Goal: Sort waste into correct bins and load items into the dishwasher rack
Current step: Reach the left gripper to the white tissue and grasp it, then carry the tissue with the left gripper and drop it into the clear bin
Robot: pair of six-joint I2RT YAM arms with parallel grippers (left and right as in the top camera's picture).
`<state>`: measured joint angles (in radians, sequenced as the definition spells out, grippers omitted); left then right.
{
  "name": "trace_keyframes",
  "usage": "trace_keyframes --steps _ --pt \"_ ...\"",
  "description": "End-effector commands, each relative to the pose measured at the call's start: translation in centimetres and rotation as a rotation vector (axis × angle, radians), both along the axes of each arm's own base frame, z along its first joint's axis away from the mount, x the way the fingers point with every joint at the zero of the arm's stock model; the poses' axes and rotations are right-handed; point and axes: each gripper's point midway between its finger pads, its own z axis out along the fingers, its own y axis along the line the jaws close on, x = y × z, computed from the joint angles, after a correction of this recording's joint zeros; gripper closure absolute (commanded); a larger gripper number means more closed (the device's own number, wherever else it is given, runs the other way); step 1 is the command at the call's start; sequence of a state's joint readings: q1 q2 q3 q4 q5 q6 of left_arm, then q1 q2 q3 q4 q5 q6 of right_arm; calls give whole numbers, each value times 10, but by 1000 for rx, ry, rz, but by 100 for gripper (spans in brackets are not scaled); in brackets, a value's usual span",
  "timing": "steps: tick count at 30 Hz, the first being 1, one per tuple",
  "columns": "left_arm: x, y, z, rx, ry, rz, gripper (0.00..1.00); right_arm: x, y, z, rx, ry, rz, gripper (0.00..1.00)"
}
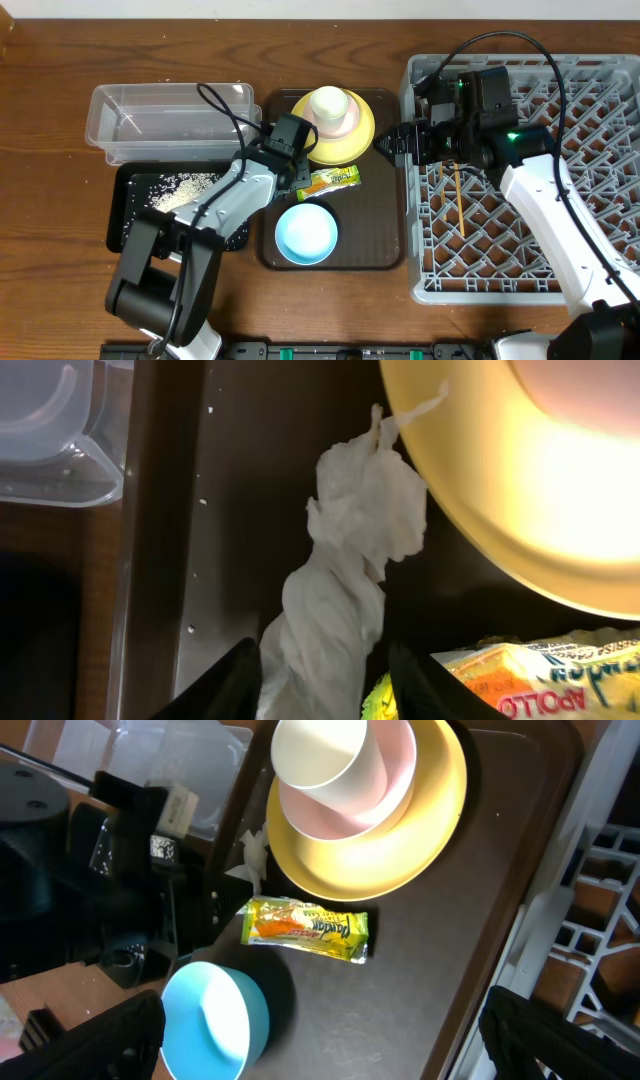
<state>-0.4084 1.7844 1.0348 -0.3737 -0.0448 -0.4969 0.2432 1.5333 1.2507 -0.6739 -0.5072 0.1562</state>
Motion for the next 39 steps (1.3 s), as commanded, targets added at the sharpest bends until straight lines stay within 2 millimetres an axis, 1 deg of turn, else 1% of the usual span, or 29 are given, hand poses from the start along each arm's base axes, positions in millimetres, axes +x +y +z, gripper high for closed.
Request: trace_keyframes --steps 1,6,7,8,9,11,13,16,20,22,25,26,27,28,30,32,34,36,39 --pt "4 4 -5 32 -4 -1 63 -1 5 9 17 -16 12 1" --pt "6 4 -4 30 -10 -1 81 -1 5 9 17 -15 12 1" --pt "6 4 -4 29 -12 -1 81 -1 5 9 17 -16 12 1" --pt "7 3 -3 27 -15 -1 86 -1 5 9 17 -16 12 1" --pt "7 3 -2 25 -21 -1 88 -1 5 9 17 -16 12 1" --pt "11 1 6 19 -41 -8 92 -1 5 9 17 -16 12 1" --pt "16 -1 21 11 -80 -27 94 -1 5 9 17 -16 12 1" --pt "21 -3 55 -18 -156 -29 94 -1 5 9 17 -16 12 1" --pt "14 1 96 -45 -228 -26 94 -1 5 9 17 -16 12 1" --pt "13 6 121 -42 -293 -17 94 -1 5 9 17 -16 12 1" --pt "15 21 163 -32 -416 32 94 -1 5 9 17 -16 12 1" --pt "17 31 181 -29 -469 62 94 -1 5 9 17 -16 12 1" --pt "19 37 192 -29 -500 82 94 -1 5 9 17 -16 12 1" --pt "22 48 207 -25 -546 115 94 -1 5 9 17 -16 12 1" --pt "28 69 227 -25 -620 175 94 -1 5 9 17 -16 12 1" --pt "37 90 239 -5 -673 210 94 -1 5 9 17 -16 12 1" --pt "45 109 240 12 -691 255 94 -1 5 9 17 -16 12 1" --pt "52 129 233 31 -682 303 93 -1 5 9 17 -16 12 1" --pt "62 155 208 69 -624 363 93 -1 5 9 17 -16 12 1"
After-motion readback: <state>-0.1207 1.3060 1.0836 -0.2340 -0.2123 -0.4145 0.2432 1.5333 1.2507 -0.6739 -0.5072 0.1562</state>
